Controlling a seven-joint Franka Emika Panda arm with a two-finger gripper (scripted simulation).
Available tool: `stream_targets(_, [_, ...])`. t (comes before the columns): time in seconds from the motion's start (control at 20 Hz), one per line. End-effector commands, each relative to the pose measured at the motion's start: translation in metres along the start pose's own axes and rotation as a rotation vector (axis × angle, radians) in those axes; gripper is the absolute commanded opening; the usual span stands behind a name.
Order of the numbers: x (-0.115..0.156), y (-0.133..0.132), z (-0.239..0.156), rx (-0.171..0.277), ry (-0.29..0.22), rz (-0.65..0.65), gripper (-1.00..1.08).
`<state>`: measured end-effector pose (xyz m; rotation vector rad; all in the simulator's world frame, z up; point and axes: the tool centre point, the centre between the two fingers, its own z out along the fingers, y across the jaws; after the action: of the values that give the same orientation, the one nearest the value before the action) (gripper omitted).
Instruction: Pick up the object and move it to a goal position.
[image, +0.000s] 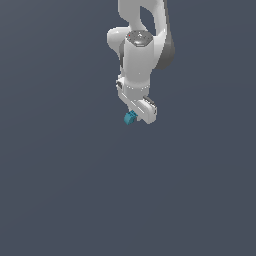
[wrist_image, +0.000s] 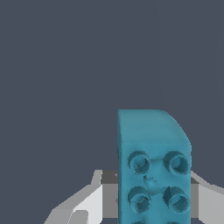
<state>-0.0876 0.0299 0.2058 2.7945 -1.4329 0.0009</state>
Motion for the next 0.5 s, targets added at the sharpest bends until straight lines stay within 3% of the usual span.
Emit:
stream_targets(0.0, [-0.013, -0.005, -0.028, -0.001, 0.002, 0.001, -1.0])
stream_targets(0.45, [-0.055, -0.024, -0.118, -0.001, 0.002, 0.0, -1.0])
